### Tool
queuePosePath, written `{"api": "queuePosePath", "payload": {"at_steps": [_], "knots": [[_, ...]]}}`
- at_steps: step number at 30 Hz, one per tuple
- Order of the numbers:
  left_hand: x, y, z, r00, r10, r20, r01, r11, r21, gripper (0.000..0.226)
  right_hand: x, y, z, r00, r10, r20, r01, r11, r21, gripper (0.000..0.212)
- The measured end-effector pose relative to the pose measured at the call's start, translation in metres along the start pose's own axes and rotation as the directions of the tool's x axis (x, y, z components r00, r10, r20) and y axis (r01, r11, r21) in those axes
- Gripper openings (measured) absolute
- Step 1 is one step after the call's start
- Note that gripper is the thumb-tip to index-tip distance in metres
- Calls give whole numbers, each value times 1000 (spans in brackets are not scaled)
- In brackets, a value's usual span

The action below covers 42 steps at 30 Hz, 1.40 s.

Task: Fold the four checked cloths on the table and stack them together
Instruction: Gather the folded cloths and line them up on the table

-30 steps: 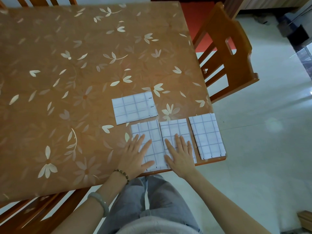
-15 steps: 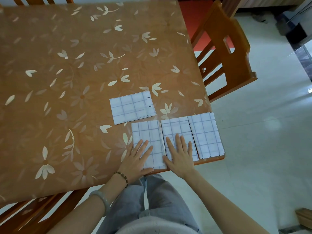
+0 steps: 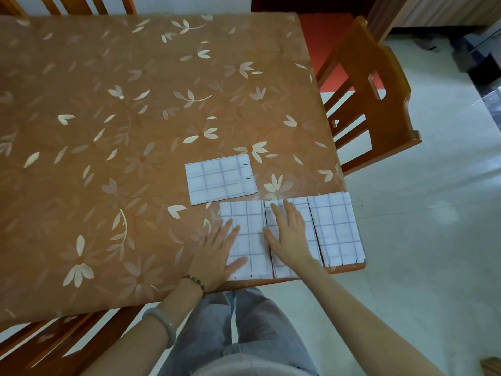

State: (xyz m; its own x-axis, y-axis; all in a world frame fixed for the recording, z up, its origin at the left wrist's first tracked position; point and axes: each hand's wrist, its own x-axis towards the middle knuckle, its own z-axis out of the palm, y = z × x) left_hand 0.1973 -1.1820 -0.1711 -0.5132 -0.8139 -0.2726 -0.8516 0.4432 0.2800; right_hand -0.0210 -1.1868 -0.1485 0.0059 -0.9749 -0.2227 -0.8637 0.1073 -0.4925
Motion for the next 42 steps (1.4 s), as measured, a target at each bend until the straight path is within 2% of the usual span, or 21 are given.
{"api": "queuePosePath", "payload": {"at_steps": [2, 4, 6, 8, 11, 15, 17, 20, 22, 25, 27, 30, 32, 34, 36, 39, 42], "knots": [[12, -18, -16, 986, -136, -96, 130, 989, -72, 75, 26, -8, -12, 999, 0, -53, 6, 994, 113, 55], [26, -42, -29, 940, -310, -141, 279, 939, -202, 69, 51, -21, -23, 998, 41, -38, -29, 961, 276, 44], [41, -60, -40, 866, -480, -137, 414, 844, -340, 59, 73, -33, -30, 993, 119, -20, -103, 920, 377, 34], [56, -69, -53, 781, -612, -128, 487, 724, -489, 55, 94, -42, -30, 977, 214, 18, -200, 875, 440, 29], [74, -71, -62, 692, -718, -71, 509, 555, -658, 55, 120, -45, -20, 945, 307, 116, -326, 830, 453, 25], [89, -74, -65, 591, -805, 54, 443, 269, -855, 56, 132, -54, -19, 920, 350, 176, -391, 785, 482, 8], [94, -75, -68, 544, -835, 87, 431, 189, -883, 57, 135, -55, -17, 919, 353, 176, -392, 769, 504, 14], [99, -71, -73, 542, -821, 179, 348, 26, -937, 59, 138, -53, -12, 923, 345, 170, -383, 779, 497, 24], [102, -69, -75, 535, -814, 226, 334, -42, -942, 50, 138, -53, -12, 928, 335, 164, -371, 782, 501, 30], [102, -71, -77, 533, -803, 265, 346, -79, -935, 26, 137, -52, -12, 927, 329, 180, -373, 768, 520, 21], [101, -71, -77, 552, -794, 254, 347, -59, -936, 14, 138, -50, -11, 925, 332, 186, -379, 761, 527, 11], [97, -68, -83, 607, -775, 174, 290, 12, -957, 12, 137, -49, -12, 915, 349, 202, -401, 736, 545, 18], [92, -64, -91, 664, -739, 111, 220, 52, -974, 13, 135, -51, -17, 920, 347, 181, -385, 723, 573, 31], [85, -63, -104, 713, -700, 49, 166, 100, -981, 13, 133, -57, -29, 959, 273, 77, -266, 771, 579, 50], [79, -65, -117, 757, -653, 3, 138, 155, -978, 13, 134, -69, -46, 984, 179, 17, -156, 806, 571, 54], [68, -74, -141, 809, -587, -34, 87, 177, -980, 11, 136, -91, -74, 994, 45, 95, -94, 792, 604, 43], [57, -82, -167, 827, -562, -21, 52, 115, -992, 16, 137, -106, -93, 970, -83, 229, -92, 746, 659, 32]]}}
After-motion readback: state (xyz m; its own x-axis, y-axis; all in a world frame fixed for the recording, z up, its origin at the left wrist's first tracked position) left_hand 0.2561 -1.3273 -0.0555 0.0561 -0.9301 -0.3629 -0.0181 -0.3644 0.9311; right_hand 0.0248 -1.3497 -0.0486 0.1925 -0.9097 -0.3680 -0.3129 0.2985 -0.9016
